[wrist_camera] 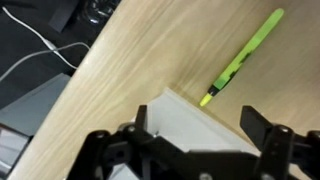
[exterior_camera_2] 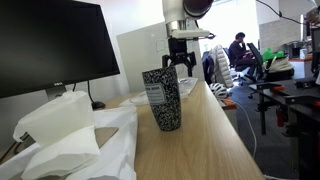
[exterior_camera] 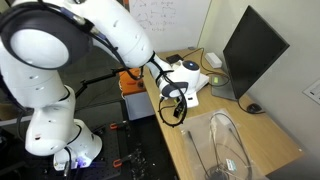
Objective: Put the yellow pen in the black mug cup
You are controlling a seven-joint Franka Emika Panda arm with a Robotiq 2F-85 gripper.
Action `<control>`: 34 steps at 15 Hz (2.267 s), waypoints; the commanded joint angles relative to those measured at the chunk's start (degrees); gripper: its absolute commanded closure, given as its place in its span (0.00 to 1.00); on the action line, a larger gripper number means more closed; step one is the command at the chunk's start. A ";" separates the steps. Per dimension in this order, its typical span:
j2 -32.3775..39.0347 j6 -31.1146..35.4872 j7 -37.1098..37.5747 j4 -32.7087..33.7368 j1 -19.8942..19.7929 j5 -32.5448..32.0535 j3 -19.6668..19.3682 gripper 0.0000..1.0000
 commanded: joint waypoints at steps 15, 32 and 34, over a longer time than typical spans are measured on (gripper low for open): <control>18.20 -2.78 31.24 15.43 12.30 5.00 -7.98 0.71; 3.87 -13.23 43.08 15.28 19.45 -26.49 -14.09 0.95; 1.58 -16.03 47.52 15.77 20.23 -35.36 -11.84 0.95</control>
